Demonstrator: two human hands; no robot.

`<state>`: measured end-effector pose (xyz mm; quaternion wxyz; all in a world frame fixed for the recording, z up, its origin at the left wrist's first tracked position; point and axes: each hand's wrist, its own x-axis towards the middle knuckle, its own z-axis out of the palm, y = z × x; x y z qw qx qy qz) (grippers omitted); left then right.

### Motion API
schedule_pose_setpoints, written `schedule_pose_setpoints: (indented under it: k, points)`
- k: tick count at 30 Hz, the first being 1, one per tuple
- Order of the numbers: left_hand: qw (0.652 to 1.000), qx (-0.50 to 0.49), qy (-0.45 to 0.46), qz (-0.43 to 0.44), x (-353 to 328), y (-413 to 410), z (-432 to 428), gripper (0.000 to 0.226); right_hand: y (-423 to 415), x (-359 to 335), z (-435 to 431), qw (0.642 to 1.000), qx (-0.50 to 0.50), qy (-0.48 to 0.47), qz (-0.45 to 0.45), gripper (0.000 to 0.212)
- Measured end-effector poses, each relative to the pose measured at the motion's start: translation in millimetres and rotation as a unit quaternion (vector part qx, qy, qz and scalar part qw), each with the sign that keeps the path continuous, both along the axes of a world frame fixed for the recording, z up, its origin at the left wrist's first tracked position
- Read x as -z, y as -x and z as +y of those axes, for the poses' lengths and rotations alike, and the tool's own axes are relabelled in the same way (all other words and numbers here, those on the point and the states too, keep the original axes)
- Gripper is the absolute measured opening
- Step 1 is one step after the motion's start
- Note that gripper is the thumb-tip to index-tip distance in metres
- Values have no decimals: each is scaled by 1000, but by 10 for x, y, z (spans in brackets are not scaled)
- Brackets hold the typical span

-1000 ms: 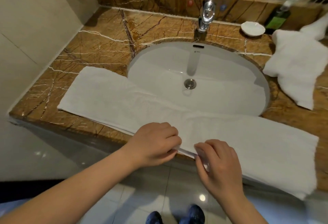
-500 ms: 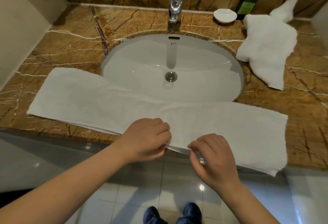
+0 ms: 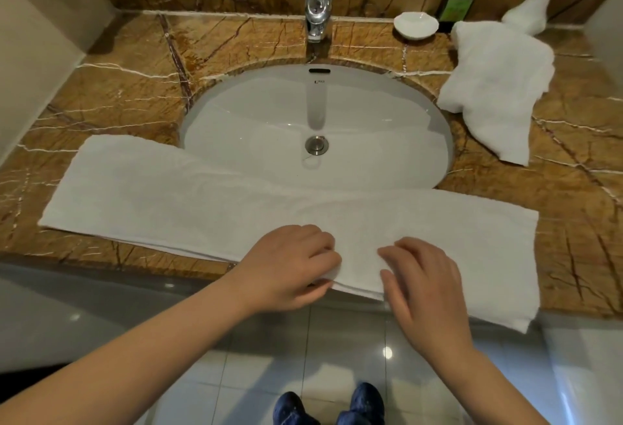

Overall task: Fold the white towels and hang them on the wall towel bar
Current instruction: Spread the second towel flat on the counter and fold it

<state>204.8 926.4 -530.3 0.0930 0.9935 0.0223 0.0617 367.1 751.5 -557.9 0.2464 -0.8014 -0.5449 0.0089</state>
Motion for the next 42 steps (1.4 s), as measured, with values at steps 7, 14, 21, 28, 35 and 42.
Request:
schedule_pose_setpoints:
  k: [7, 14, 21, 28, 35, 42]
  points:
    - [998, -61, -10, 2, -28, -143, 30, 23, -341, -45, 279, 999, -49, 23, 2, 31]
    - [999, -47, -4, -6, -26, -362, -126, 20, -445, -28, 125, 994, -105, -9, 18, 33]
    - [999, -34, -26, -20, -8, -662, -283, 15, -577, -9, 47, 982, -165, -57, -77, 13]
    - [998, -48, -43, -15, -20, -631, -371, 13, -544, -61, 2, 972, -182, -88, -123, 14]
    - [999, -36, -25, 13, -20, -610, -392, 13, -626, 63, -210, 975, -196, -52, -92, 14]
    - [998, -43, -26, 38, -100, -804, -522, 19, -832, -25, -366, 986, -160, -41, -25, 14]
